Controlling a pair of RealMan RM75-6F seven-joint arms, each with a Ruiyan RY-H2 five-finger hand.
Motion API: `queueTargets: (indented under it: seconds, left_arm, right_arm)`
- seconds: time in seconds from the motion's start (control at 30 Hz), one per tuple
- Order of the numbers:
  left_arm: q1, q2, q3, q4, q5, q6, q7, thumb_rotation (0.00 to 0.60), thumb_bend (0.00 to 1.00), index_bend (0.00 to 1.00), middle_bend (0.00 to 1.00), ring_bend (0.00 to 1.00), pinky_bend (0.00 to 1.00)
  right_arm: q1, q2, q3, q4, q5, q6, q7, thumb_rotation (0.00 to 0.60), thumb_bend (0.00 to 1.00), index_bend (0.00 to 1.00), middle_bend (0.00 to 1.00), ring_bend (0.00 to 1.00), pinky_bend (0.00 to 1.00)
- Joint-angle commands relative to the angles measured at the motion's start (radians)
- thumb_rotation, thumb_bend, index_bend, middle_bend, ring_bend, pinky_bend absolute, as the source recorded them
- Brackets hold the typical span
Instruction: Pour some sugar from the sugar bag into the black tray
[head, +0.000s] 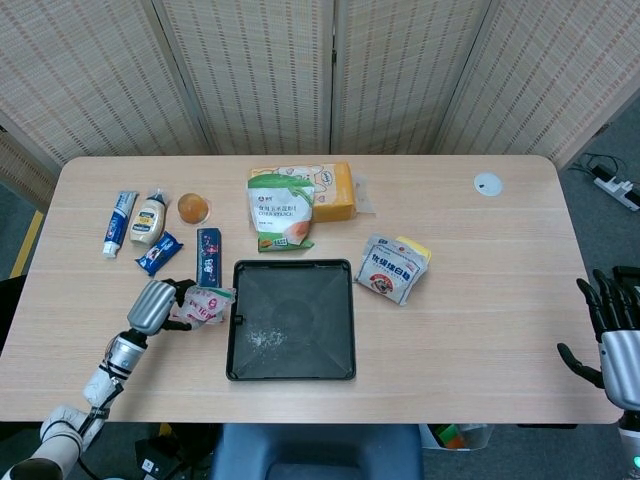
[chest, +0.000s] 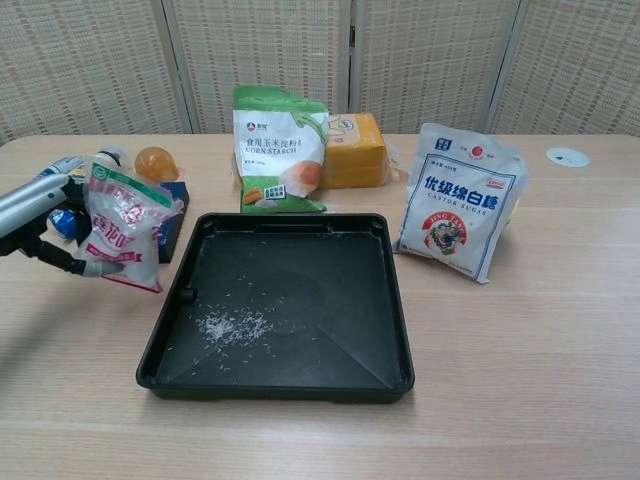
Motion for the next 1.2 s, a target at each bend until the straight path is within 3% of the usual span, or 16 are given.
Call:
queueTargets:
  seconds: [0.03,0.27,0.5,0.8,1.0,1.2]
  left_arm:
    - [-0.009,-0.015,0.005,0.023,0.001,-0.014,0.002,0.600,0.72,0.59,0.72,0.64,0.58]
    - [-0.018,-0.040,0.008,0.068,-0.002,-0.030,0.033,0.600,0.70,0.53,0.62,0.56,0.55]
    - [-0.027,-0.049,0.020,0.094,0.002,-0.056,0.065,0.600,0.63,0.24,0.36,0.37,0.45]
    - [-0.024,-0.049,0.028,0.104,0.002,-0.060,0.096,0.600,0.58,0.02,0.06,0.09,0.27]
    - [-0.024,-0.041,0.027,0.094,-0.004,-0.073,0.107,0.600,0.57,0.00,0.00,0.01,0.19]
    - [-0.018,-0.026,0.025,0.073,-0.012,-0.091,0.118,0.600,0.55,0.00,0.00,0.00,0.12]
  right_arm:
    - [-0.001,0.001,0.000,-0.001,0.002,0.000,-0.001,0.600,0.25,0.00,0.00,0.05,0.00]
    - [-0.006,0.006,-0.001,-0.006,0.005,0.005,-0.004,0.600,0.26,0.00,0.00,0.05,0.00]
    - [-0.005,0.007,0.000,-0.008,0.006,0.003,-0.006,0.600,0.26,0.00,0.00,0.05,0.00]
    - [-0.005,0.009,0.002,-0.013,0.006,0.003,-0.011,0.600,0.26,0.00,0.00,0.05,0.00]
    - [-0.004,0.009,0.002,-0.016,0.005,0.002,-0.013,0.600,0.26,0.00,0.00,0.05,0.00]
    - [-0.005,0.009,0.002,-0.015,0.006,0.004,-0.011,0.600,0.26,0.00,0.00,0.05,0.00]
